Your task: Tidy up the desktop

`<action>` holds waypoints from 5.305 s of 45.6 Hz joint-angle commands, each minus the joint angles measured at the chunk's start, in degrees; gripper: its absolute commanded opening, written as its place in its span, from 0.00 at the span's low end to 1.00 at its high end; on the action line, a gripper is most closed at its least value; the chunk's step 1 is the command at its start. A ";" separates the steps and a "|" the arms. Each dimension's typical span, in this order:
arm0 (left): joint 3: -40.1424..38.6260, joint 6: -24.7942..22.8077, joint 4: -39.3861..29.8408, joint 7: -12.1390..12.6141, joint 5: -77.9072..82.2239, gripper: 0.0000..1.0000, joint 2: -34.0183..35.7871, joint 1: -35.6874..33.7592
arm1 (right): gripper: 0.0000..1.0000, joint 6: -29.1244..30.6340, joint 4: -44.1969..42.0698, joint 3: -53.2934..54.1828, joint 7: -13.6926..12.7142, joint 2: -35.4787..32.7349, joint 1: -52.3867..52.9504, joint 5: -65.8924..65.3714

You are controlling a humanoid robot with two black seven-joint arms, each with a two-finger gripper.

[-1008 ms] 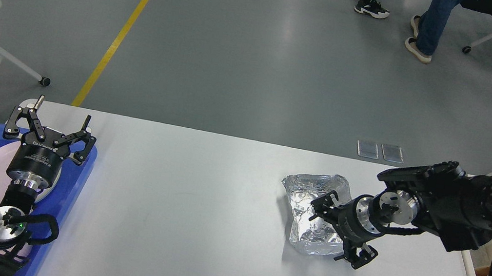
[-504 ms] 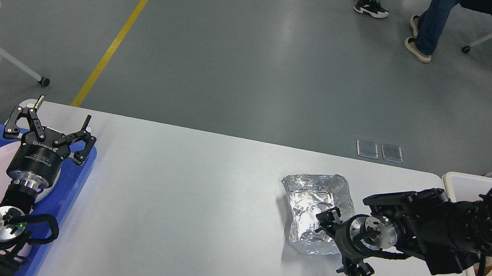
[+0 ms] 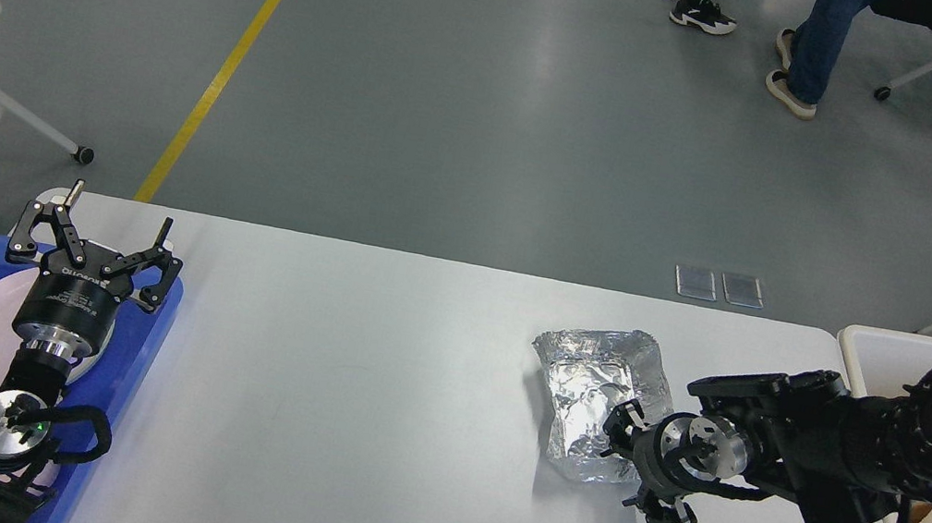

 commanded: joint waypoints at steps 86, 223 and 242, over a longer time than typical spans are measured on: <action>0.00 0.00 -0.01 0.02 0.00 0.96 0.00 -0.01 | 0.00 29.89 45.43 -22.87 -0.18 -12.61 65.91 -24.07; 0.00 0.00 -0.01 -0.07 0.00 0.96 0.00 -0.01 | 1.00 20.21 -4.51 -15.58 -1.58 -25.35 14.21 -36.11; 0.00 0.00 0.08 -0.07 0.00 0.96 0.00 0.08 | 1.00 21.98 -2.99 15.05 -1.14 -26.84 12.14 -35.50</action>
